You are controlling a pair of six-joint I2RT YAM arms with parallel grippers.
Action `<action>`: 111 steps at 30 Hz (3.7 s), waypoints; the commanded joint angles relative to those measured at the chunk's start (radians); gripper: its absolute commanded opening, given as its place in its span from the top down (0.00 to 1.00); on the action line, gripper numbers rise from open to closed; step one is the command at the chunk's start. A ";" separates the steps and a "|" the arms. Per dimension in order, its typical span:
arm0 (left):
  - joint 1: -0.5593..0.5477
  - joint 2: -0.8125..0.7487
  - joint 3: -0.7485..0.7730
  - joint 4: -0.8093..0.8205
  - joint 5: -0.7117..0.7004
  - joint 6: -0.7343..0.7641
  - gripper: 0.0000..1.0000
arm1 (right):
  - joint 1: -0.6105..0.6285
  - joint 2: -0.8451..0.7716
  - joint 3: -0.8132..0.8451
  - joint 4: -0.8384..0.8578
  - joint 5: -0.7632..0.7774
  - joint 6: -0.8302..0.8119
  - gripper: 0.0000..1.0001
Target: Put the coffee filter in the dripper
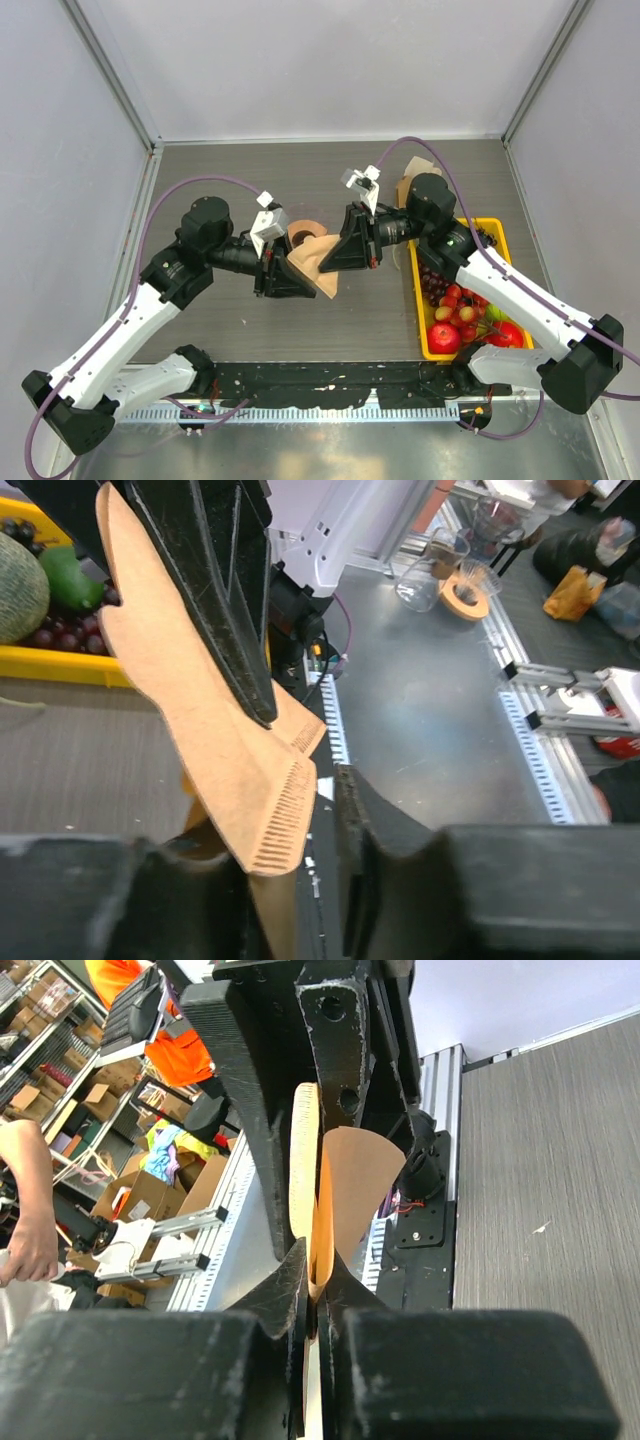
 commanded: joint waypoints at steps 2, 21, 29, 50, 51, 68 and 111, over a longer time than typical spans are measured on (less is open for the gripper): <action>-0.005 -0.025 0.029 -0.049 0.004 0.054 0.84 | 0.001 -0.028 0.014 0.061 -0.024 0.001 0.90; 0.013 -0.013 0.164 -0.234 -0.225 0.244 0.96 | 0.035 -0.069 0.144 -0.563 0.300 -0.550 0.23; 0.012 0.004 0.165 -0.213 -0.223 0.220 0.97 | 0.087 -0.057 0.166 -0.591 0.335 -0.623 0.45; 0.012 0.016 0.177 -0.222 -0.202 0.240 0.96 | 0.101 -0.043 0.186 -0.591 0.326 -0.627 0.86; 0.010 0.013 0.177 -0.224 -0.203 0.238 0.95 | 0.101 -0.043 0.184 -0.591 0.327 -0.628 0.87; 0.050 -0.024 0.142 -0.172 -0.225 0.152 0.55 | 0.090 -0.108 0.138 -0.553 0.352 -0.628 0.95; -0.145 0.596 0.754 -0.909 -1.067 1.084 0.29 | -0.241 -0.146 0.146 -0.571 0.456 -0.522 0.03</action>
